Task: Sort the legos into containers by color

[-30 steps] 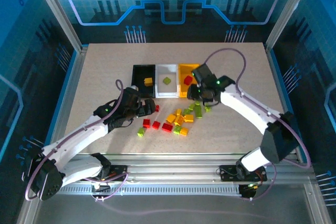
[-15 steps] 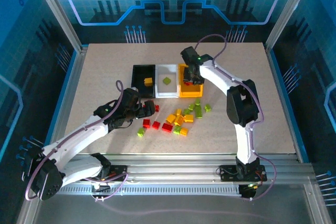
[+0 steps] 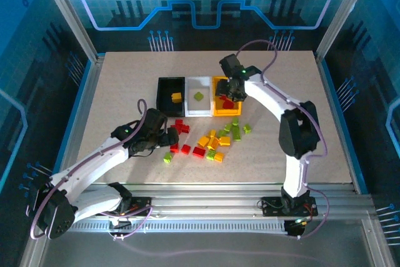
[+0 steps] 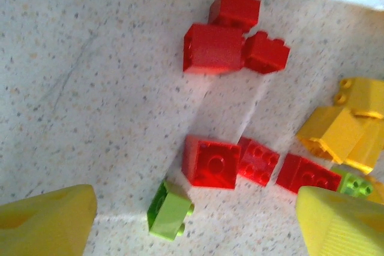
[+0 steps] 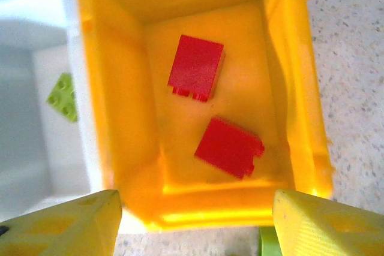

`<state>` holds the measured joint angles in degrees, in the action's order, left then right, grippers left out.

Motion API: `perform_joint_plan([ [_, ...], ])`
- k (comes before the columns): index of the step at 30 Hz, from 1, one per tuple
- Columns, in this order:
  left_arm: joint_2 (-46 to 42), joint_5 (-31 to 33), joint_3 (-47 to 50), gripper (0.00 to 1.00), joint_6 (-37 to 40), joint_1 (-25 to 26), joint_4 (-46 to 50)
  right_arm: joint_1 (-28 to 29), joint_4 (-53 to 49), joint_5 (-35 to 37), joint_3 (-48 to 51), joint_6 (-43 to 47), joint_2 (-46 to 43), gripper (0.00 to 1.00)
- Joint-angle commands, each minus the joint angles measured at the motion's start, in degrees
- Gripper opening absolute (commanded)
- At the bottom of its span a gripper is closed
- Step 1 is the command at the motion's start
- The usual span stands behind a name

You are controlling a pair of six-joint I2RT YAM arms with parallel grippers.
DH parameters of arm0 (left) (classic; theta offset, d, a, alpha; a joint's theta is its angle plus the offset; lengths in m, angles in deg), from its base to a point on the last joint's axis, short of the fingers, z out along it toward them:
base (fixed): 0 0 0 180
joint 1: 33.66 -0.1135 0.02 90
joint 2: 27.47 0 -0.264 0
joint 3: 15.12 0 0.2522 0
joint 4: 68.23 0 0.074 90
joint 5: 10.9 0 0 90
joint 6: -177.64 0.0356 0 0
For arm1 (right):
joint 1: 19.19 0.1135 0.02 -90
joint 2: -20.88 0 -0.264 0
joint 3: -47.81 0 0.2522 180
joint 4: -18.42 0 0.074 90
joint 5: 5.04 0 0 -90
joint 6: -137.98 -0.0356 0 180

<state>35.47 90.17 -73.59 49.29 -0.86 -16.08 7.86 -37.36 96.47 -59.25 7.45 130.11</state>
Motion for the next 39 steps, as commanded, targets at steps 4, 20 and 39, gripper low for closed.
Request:
perform_joint_plan([
  [4,1.89,-1.59,4.81,0.80,-3.33,4.39,2.48,0.86,5.82,-2.04,11.81,-2.84,-9.62,0.68],
  [20,17.81,2.00,5.60,0.55,-0.51,5.81,-7.89,-0.58,7.39,-1.98,17.89,-4.22,-16.09,0.68],
  [39,4.30,2.77,-3.32,0.14,-0.16,6.19,4.34,-2.96,8.35,-3.15,21.54,-5.78,-19.09,0.67],
])
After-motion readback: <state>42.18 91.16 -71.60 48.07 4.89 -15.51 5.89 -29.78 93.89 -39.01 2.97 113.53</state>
